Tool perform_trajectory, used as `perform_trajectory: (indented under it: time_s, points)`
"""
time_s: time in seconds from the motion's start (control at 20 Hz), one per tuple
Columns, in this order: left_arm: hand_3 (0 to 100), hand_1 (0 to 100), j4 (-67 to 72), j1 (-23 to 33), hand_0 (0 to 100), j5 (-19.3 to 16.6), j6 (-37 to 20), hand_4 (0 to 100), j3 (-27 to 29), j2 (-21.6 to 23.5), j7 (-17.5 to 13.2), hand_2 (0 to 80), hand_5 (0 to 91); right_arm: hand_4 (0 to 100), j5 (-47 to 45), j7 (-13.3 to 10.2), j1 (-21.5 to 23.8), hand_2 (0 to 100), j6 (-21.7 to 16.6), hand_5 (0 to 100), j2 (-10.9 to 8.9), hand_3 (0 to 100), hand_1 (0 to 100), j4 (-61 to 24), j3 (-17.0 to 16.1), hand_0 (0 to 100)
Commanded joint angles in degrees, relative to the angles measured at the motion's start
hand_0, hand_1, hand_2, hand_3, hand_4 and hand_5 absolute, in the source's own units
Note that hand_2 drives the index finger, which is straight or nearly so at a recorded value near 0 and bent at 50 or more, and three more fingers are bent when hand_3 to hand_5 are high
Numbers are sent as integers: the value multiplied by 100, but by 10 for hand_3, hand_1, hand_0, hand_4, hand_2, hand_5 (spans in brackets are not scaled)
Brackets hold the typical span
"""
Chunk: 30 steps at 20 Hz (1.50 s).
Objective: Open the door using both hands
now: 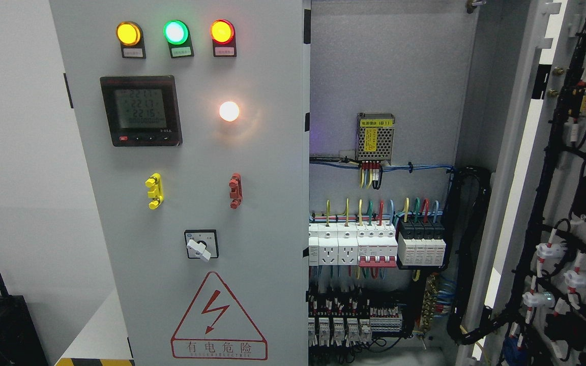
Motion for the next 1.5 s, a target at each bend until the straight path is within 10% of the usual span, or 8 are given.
perform_trajectory:
  time_s: [0.0, 0.75, 1.0, 1.45]
  points:
    - [0, 0, 2786, -422, 0, -127, -67, 0, 252, -1154, 484, 0, 0, 0, 1, -5, 0, 0, 5, 0, 0, 0, 0, 0, 0, 381]
    - [0, 0, 2919, -431, 0, -128, 2050, 0, 287, -1207, 1118, 0, 0, 0, -8, -4, 0, 0, 5, 0, 0, 0, 0, 0, 0, 381]
    - [0, 0, 2866, -439, 0, -294, 2034, 0, 287, -1198, 1636, 0, 0, 0, -8, -5, 0, 0, 5, 0, 0, 0, 0, -175, -18, 381]
    - [0, 0, 2866, -439, 0, -813, 1806, 0, 234, -1207, 1707, 0, 0, 0, -16, -13, 228, 0, 5, 0, -167, 0, 0, -1386, -18, 381]
